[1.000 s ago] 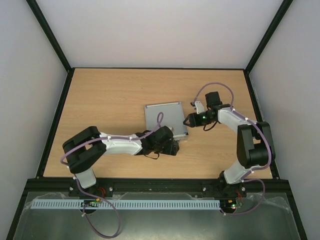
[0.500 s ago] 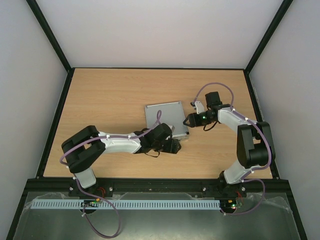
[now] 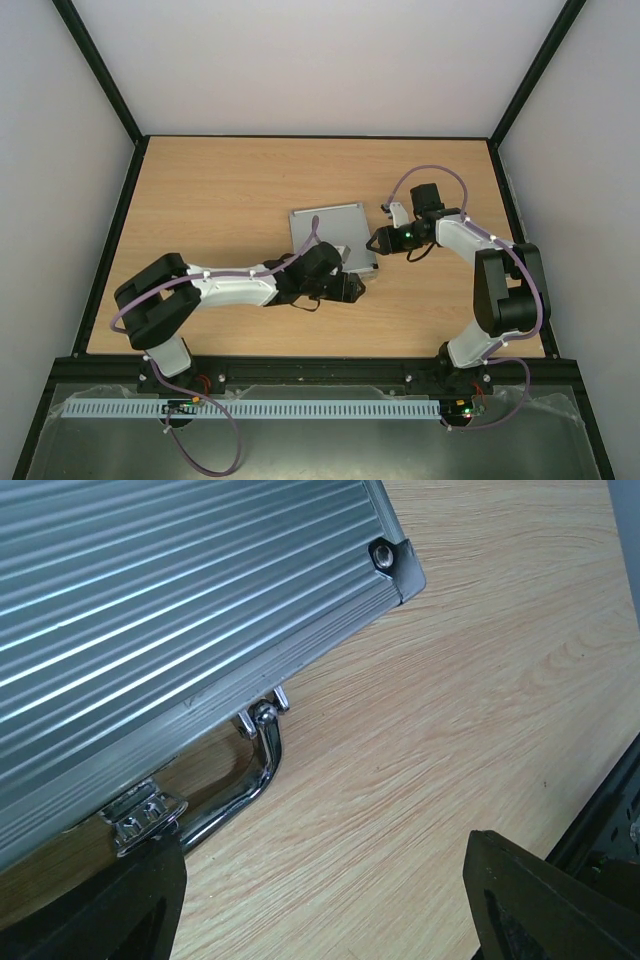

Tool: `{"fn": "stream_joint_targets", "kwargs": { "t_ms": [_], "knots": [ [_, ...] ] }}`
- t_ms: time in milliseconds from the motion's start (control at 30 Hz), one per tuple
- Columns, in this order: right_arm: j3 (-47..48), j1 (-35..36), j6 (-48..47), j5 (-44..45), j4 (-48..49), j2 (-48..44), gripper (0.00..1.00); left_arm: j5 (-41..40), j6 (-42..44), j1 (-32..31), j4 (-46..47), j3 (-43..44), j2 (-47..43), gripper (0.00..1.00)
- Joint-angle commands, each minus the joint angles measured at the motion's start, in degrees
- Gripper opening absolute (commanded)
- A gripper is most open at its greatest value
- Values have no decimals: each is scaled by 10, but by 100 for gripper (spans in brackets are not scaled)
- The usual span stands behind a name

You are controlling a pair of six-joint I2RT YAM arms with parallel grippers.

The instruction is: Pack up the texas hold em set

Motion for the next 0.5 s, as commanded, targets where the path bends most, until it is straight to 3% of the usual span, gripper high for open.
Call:
{"fn": "stream_joint_targets", "kwargs": {
  "t_ms": [0, 467],
  "knots": [
    [0, 3, -9, -7, -24, 6, 49, -8, 2, 6, -4, -7, -8, 78],
    [0, 3, -12, -7, -26, 8, 49, -33, 9, 7, 5, -7, 17, 79]
  ]
}}
